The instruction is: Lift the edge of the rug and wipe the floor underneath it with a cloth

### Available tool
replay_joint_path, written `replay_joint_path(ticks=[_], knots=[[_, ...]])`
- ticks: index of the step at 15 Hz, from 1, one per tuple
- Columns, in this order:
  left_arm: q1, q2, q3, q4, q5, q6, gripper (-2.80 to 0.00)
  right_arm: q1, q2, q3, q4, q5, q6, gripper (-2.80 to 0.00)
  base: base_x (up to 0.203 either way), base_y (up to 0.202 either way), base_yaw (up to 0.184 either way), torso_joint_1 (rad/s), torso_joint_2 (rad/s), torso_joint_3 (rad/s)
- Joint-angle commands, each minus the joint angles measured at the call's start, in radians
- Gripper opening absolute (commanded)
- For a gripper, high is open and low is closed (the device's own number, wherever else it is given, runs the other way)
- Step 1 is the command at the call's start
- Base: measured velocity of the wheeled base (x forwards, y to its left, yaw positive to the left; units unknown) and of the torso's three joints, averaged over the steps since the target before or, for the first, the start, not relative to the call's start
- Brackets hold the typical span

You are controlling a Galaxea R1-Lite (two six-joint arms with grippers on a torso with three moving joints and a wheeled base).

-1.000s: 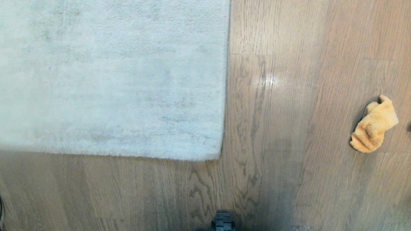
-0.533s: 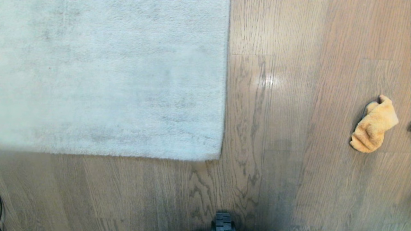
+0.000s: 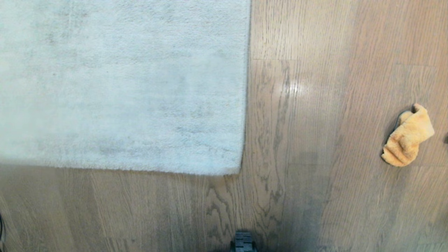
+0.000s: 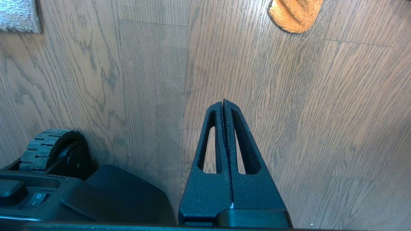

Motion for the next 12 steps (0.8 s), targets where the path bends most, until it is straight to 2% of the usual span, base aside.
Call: replay_joint_path(ticks=[1,9,12], knots=[[0.0,0.0,0.0,0.0,0.0,0.0,-2.8,0.0,0.002,-0.001,0.0,0.001,-0.001,-2.8,0.0,0.0,0.0,0.0,0.0,0.0],[0.0,0.0,0.0,-0.002,-0.008,0.014,-2.8,0.0,0.002,0.0,0.0,0.001,-0.001,-2.8,0.0,0.0,0.0,0.0,0.0,0.0],[0.0,0.0,0.0,-0.002,-0.001,0.008,-2.8,0.0,0.002,0.0,0.0,0.001,-0.001,-2.8,0.0,0.0,0.0,0.003,0.01,0.128]])
